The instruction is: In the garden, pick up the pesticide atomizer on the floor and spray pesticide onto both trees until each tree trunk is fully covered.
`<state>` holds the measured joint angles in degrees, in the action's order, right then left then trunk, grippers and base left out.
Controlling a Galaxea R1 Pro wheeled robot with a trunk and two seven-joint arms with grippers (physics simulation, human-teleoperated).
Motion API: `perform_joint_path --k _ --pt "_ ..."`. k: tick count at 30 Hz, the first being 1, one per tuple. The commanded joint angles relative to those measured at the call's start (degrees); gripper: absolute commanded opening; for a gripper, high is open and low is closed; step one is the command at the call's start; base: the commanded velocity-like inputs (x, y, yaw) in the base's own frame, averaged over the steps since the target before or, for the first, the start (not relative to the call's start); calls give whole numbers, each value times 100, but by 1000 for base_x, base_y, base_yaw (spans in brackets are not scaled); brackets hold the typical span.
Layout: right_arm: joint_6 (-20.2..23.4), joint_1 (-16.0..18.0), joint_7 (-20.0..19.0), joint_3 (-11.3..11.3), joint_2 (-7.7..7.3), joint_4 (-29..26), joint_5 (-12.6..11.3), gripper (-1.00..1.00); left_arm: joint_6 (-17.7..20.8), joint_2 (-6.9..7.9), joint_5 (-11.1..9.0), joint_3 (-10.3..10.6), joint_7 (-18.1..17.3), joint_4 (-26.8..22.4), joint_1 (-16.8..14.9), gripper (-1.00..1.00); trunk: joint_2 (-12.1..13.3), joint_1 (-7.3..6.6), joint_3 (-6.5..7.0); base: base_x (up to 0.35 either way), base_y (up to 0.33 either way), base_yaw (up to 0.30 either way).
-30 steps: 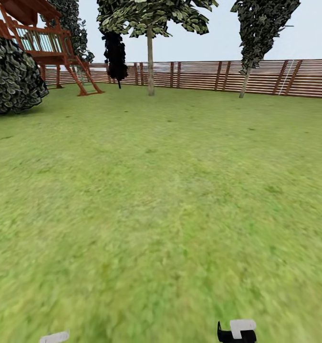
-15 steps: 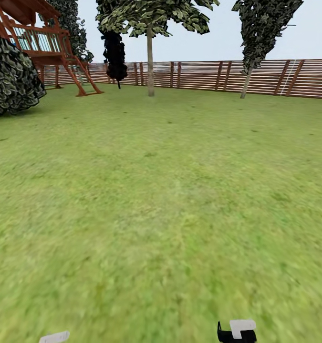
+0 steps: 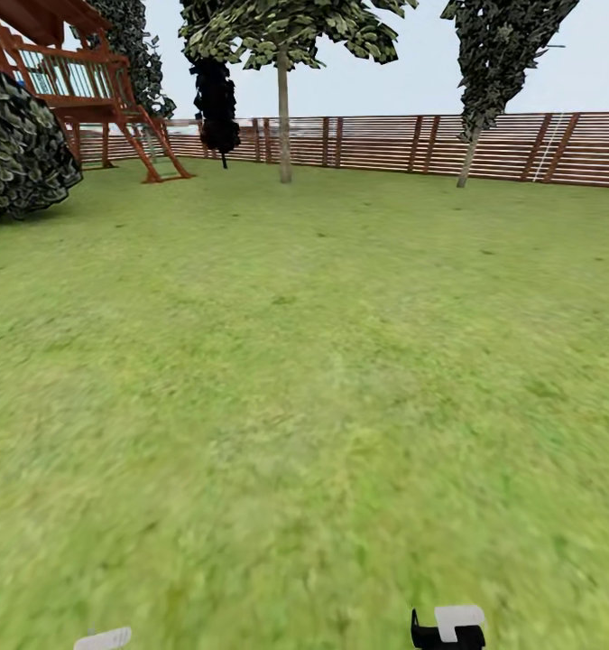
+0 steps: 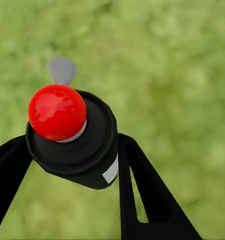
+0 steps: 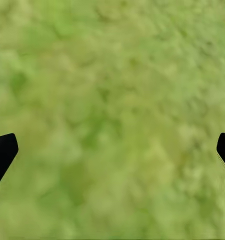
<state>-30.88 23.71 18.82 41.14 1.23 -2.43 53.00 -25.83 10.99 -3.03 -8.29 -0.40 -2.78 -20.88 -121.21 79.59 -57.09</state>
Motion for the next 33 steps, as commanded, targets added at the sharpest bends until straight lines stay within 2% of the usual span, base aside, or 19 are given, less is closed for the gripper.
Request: perform_joint_path --k 1,33 --pt "-5 2 34 34 2 0 61 100 -22 0 -31 3 -4 5 -3 -100 -2 3 -5 338 0 0" --pt "-5 2 34 34 4 4 61 100 -27 0 -31 3 -4 5 -3 -100 -2 3 -5 338 0 0"
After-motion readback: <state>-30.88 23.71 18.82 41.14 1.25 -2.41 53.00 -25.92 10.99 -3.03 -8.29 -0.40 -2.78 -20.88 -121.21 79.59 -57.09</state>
